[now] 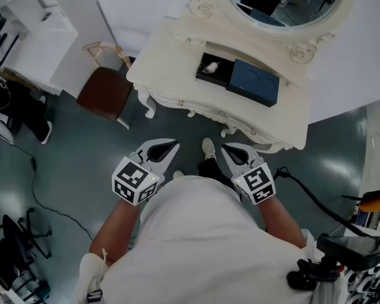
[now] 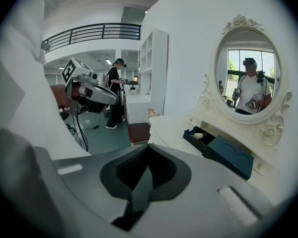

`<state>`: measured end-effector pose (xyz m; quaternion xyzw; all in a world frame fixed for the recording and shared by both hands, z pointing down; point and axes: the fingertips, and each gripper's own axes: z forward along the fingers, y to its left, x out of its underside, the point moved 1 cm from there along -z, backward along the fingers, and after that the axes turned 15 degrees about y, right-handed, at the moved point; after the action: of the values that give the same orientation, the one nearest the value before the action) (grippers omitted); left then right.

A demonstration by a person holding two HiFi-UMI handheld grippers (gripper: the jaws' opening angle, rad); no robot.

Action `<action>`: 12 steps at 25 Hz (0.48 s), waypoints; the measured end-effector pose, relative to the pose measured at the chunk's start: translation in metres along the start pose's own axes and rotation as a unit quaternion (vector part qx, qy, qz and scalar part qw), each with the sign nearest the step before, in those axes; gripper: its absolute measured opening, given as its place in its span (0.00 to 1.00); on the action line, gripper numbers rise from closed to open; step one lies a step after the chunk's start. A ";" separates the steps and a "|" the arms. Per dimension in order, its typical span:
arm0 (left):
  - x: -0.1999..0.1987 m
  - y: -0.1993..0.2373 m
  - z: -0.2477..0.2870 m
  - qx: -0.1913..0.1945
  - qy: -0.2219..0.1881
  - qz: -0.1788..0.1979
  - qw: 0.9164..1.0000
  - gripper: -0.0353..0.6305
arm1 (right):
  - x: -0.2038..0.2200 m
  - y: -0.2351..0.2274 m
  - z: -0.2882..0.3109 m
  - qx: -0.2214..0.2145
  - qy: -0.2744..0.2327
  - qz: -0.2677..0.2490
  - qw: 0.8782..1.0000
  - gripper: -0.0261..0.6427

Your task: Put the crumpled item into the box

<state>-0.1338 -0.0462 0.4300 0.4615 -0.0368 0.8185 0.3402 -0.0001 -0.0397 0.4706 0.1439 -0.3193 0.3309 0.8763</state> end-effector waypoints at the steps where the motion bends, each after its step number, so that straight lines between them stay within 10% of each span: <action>1: 0.000 0.000 0.001 0.000 0.001 0.000 1.000 0.06 | 0.000 0.000 0.000 0.000 0.000 0.000 1.000 0.04; 12: -0.005 0.003 0.013 0.005 0.007 -0.002 1.000 0.06 | 0.003 -0.012 0.004 -0.001 0.003 0.007 1.000 0.04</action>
<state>-0.1241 -0.0566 0.4344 0.4573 -0.0291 0.8213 0.3398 0.0077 -0.0488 0.4747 0.1394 -0.3181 0.3367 0.8752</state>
